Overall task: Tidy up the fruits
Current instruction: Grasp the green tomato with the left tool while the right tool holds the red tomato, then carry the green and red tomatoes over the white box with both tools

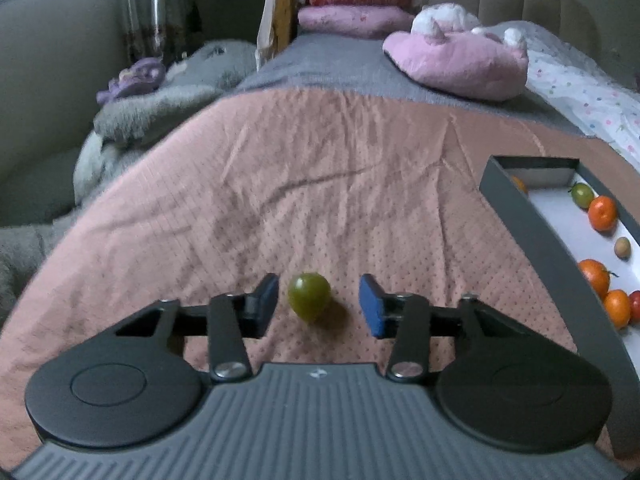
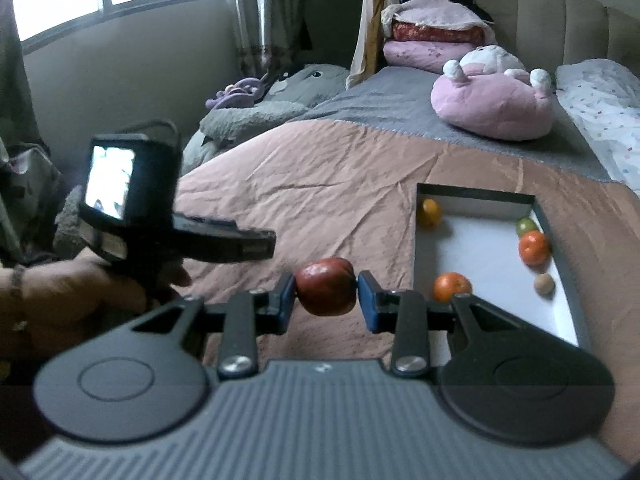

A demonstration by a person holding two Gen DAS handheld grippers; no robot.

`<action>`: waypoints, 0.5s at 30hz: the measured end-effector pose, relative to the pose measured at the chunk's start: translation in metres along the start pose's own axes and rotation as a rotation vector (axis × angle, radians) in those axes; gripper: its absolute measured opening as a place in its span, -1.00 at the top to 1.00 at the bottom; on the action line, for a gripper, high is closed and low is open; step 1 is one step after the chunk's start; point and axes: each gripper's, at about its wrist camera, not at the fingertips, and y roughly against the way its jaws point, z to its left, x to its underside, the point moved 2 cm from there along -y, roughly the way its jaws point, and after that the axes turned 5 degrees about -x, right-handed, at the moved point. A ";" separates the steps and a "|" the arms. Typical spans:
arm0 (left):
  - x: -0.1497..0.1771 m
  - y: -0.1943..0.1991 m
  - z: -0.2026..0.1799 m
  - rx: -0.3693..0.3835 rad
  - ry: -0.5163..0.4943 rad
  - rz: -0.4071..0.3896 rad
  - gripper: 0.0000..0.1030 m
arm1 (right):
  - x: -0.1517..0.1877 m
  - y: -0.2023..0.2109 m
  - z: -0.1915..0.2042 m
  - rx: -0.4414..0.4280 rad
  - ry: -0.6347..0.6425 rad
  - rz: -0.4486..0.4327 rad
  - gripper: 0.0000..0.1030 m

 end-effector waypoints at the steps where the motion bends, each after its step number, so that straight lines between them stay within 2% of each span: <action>1: 0.002 -0.004 0.000 0.002 0.010 0.012 0.16 | -0.001 0.002 -0.001 0.000 -0.002 -0.003 0.29; 3: 0.004 -0.009 0.002 -0.015 0.024 0.013 0.22 | -0.003 0.005 -0.001 -0.001 -0.004 -0.010 0.29; 4: 0.005 -0.011 0.004 -0.023 0.028 0.013 0.34 | -0.003 0.006 -0.001 -0.001 -0.003 -0.012 0.29; 6: 0.006 -0.013 0.007 -0.035 0.034 0.014 0.44 | -0.004 0.009 -0.001 -0.003 -0.004 -0.016 0.29; 10: 0.005 -0.012 0.008 -0.039 0.029 0.030 0.41 | -0.004 0.016 0.000 -0.009 -0.003 -0.027 0.29; 12: 0.005 -0.019 0.003 -0.048 -0.006 0.049 0.36 | -0.003 0.019 -0.001 -0.010 -0.005 -0.030 0.29; 15: 0.005 -0.022 -0.001 -0.059 -0.030 0.034 0.36 | -0.004 0.030 -0.001 -0.010 -0.003 -0.045 0.29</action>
